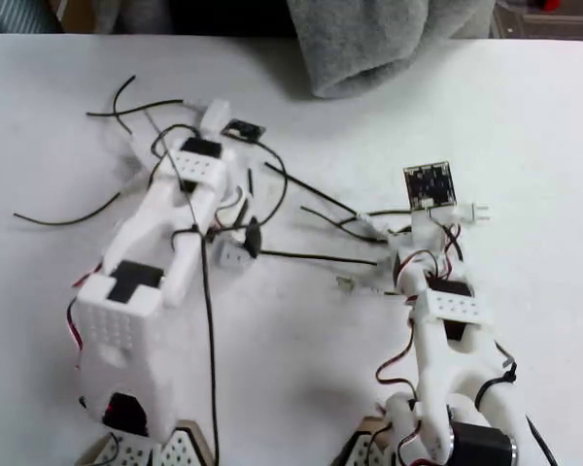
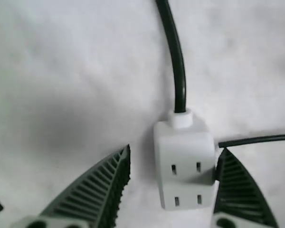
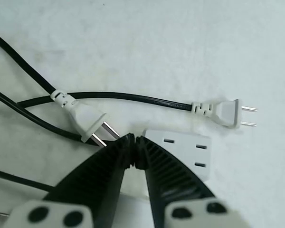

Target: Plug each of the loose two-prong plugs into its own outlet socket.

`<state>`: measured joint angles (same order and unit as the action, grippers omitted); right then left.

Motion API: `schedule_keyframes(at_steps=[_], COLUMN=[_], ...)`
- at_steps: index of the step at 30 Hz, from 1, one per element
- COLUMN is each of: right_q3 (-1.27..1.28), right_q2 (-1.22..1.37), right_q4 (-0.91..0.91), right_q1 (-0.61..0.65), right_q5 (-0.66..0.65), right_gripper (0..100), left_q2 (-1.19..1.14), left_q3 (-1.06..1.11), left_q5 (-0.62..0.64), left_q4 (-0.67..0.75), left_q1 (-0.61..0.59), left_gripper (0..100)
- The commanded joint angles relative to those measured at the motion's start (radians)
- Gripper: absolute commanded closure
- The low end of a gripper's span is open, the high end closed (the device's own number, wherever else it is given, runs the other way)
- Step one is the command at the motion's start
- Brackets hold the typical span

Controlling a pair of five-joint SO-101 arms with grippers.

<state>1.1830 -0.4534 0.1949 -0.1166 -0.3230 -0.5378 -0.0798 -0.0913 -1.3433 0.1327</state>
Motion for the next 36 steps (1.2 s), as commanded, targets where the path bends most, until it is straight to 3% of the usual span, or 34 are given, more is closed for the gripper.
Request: schedule_keyframes(at_steps=[1, 6, 11, 18, 23, 31, 36], right_q3=[-0.035, -0.035, -0.035, -0.035, -0.035, -0.035, -0.035], right_q2=[-0.001, -0.001, -0.001, -0.001, -0.001, -0.001, -0.001], right_q4=[-0.013, -0.013, -0.013, -0.013, -0.015, -0.013, -0.008], right_q1=[0.002, 0.002, 0.002, 0.002, 0.002, 0.002, 0.002], right_q5=[-0.009, -0.009, -0.009, -0.009, -0.009, -0.009, -0.009], right_gripper=[97.8, 97.8, 97.8, 97.8, 97.8, 97.8, 97.8], left_q2=[-0.002, -0.008, -0.008, -0.005, -0.010, 0.001, -0.001], left_q3=[-0.043, -0.043, -0.044, -0.043, -0.034, -0.060, -0.190], left_q5=[0.005, 0.052, 0.152, 0.603, 0.710, 0.651, 0.517], left_q4=[-0.003, -0.003, -0.002, -0.003, 0.000, -0.008, -0.157], left_q1=[-0.007, -0.007, -0.016, -0.206, -0.251, -0.220, -0.189], left_gripper=[75, 86, 87, 87, 87, 87, 84])
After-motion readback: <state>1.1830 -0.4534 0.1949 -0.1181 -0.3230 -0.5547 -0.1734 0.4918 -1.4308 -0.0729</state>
